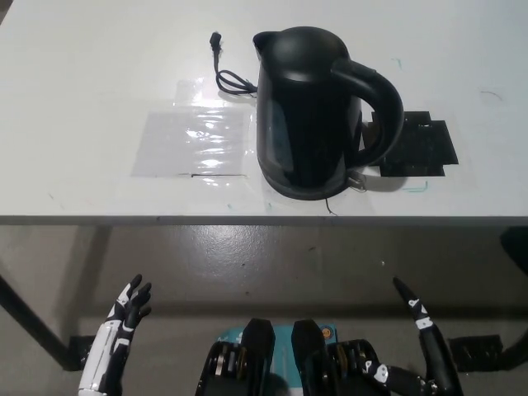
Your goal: A kettle is kept at the center of the table close to the robot and the robot uses its right index finger to press downwards on the transparent start boiling button
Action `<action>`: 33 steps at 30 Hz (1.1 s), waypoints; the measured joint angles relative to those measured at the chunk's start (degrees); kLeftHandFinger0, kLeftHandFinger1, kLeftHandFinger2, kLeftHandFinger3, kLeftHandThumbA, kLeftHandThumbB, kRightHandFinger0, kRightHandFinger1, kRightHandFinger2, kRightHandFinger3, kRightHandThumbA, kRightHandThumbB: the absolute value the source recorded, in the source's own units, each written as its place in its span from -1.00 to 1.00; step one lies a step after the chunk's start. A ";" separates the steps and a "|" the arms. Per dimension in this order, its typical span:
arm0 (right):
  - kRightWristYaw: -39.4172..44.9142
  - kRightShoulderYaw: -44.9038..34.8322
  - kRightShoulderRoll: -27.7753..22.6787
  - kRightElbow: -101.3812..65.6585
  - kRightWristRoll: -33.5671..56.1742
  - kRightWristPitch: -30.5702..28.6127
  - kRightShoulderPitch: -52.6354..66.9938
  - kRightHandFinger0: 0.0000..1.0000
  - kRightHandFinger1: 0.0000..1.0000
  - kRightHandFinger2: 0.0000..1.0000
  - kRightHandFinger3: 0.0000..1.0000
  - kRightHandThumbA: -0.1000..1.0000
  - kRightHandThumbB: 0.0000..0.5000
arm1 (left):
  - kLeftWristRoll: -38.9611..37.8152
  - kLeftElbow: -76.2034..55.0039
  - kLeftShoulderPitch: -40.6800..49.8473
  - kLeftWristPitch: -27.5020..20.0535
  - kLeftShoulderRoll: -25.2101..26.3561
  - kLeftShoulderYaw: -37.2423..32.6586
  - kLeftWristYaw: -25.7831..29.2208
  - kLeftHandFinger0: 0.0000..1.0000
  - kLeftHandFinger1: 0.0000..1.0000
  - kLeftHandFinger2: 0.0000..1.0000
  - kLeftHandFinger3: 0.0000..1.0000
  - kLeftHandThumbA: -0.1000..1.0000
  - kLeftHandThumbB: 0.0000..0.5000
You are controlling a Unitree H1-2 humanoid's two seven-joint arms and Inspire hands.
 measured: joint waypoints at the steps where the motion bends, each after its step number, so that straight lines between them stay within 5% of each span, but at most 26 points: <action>1: -0.44 0.11 -0.02 -0.19 -0.21 -0.05 0.04 1.00 1.00 1.00 1.00 1.00 0.01 | 0.04 0.00 0.00 -0.07 0.00 0.00 0.00 1.00 1.00 1.00 1.00 0.92 -0.32; 14: -3.01 -3.52 0.43 -13.07 -3.90 -0.66 2.17 1.00 1.00 1.00 1.00 1.00 0.20 | 0.27 0.03 0.00 -1.22 0.00 0.03 -0.01 1.00 1.00 1.00 1.00 0.90 -0.44; 21: -2.76 -6.31 0.66 -19.60 -11.27 2.68 2.09 1.00 1.00 1.00 1.00 1.00 -0.06 | 0.29 0.03 -0.04 -1.23 0.01 0.02 -0.42 1.00 1.00 1.00 1.00 0.93 -0.35; 25: -2.37 -6.72 1.33 -20.62 -15.45 4.84 1.29 0.78 0.97 1.00 1.00 1.00 -0.12 | 0.31 0.03 -0.05 -1.23 0.01 0.03 -0.70 1.00 1.00 1.00 1.00 0.95 -0.33; 29: -2.25 -6.79 1.83 -21.77 -19.54 7.09 -0.04 0.51 0.59 1.00 1.00 1.00 -0.14 | 0.57 0.05 -0.11 -1.25 0.02 0.03 -0.77 1.00 1.00 1.00 1.00 0.97 -0.32; 33: -2.24 -6.75 1.67 -21.78 -24.59 9.41 -1.72 0.56 0.63 1.00 1.00 1.00 -0.14 | 0.61 0.10 -0.13 -1.23 0.01 0.04 -0.99 1.00 1.00 1.00 1.00 0.99 -0.37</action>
